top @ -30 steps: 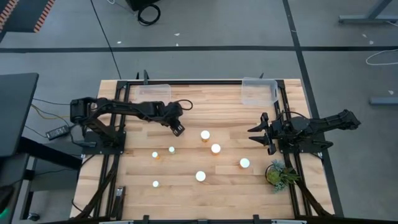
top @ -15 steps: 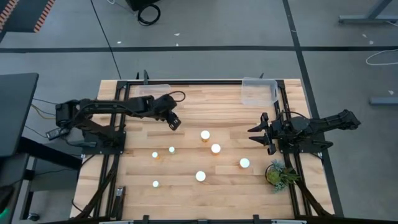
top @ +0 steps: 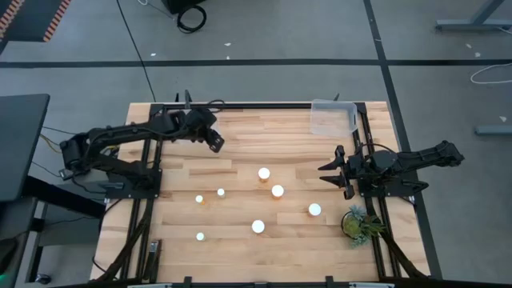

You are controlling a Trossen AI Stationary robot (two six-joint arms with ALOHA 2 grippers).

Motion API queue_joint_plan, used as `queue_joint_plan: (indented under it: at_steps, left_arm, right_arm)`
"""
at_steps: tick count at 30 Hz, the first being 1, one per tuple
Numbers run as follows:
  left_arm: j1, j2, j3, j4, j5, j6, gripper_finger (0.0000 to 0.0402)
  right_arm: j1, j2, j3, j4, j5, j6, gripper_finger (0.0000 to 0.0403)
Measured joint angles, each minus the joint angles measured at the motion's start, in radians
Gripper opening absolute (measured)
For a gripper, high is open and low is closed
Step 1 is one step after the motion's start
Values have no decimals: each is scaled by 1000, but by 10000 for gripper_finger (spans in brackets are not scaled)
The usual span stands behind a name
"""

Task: Pick and place medicine bottles into bin by pill shape (circle, oval)
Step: Put the top yellow tablet bottle into the left transparent bin

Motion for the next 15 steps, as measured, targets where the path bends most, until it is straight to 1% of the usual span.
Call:
queue_joint_plan:
  at_steps: [7, 15]
  left_arm:
    - [88, 3, 0, 0, 0, 45, 122]
    - [173, 5, 0, -3, -1, 59, 124]
  right_arm:
    - [0, 0, 0, 0, 0, 0, 157]
    - [0, 0, 0, -1, 0, 0, 157]
